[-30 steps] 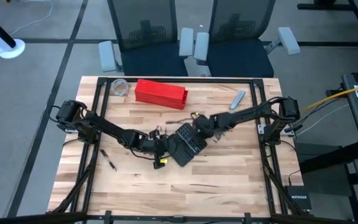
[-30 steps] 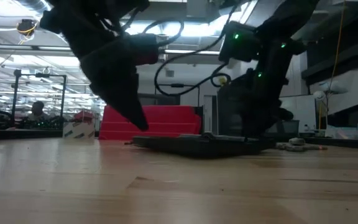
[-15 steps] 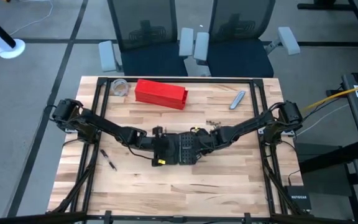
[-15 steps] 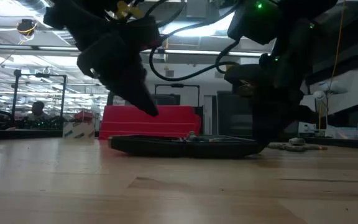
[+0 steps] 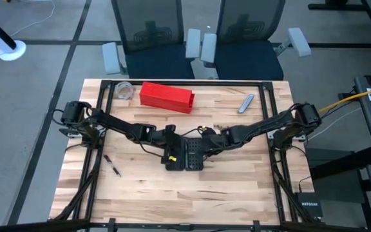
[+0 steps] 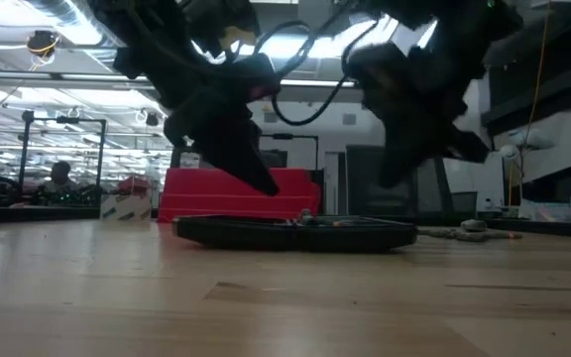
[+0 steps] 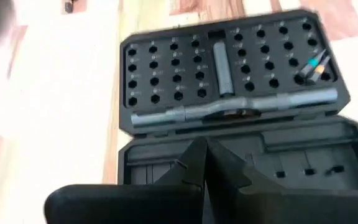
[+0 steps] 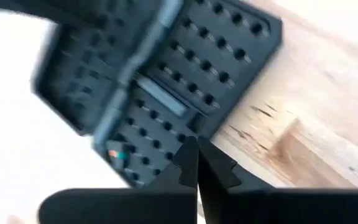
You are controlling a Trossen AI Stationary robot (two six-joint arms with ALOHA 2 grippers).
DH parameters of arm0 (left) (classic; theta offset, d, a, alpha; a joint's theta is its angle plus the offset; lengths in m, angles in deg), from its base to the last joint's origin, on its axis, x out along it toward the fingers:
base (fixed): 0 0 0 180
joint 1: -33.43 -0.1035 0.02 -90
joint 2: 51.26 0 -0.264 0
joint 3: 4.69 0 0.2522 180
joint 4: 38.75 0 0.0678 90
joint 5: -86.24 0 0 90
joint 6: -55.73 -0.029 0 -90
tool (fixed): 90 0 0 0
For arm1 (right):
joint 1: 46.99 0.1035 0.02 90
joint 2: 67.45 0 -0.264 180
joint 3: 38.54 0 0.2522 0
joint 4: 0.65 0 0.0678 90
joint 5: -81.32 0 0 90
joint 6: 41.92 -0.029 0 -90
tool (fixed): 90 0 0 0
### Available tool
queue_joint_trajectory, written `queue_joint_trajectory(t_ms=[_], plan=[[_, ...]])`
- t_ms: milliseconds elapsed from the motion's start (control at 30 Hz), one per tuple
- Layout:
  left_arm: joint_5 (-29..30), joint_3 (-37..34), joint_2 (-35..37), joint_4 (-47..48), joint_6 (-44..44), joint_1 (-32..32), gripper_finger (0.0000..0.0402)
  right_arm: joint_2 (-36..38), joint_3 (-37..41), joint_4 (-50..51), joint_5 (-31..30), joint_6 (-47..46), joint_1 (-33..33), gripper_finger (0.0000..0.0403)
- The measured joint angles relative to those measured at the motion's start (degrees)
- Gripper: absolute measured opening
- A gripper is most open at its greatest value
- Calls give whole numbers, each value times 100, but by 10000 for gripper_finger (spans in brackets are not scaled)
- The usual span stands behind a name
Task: Prefit tool cases
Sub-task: Remove the screwdriver from the tool case
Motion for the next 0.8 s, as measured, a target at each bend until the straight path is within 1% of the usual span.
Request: queue_joint_trajectory(t_ms=[100,233,367,467,700,800], plan=[[-6,0,0,20,-60,-34,0,-42,-111,-123,0,13,2,0],[0,-7,-7,57,-149,-41,0,-373,-110,-173,4,-117,4,0],[0,-7,-7,67,-134,-39,0,-585,-118,-484,24,-121,4,0],[0,-7,-7,61,-133,-39,0,-752,-116,-426,48,-122,4,0],[-2,-7,-23,-39,-130,-39,0,-914,-135,-540,6,-136,4,0],[-48,-2,-154,-177,-22,-39,0,-918,-135,-566,4,-136,4,0]])
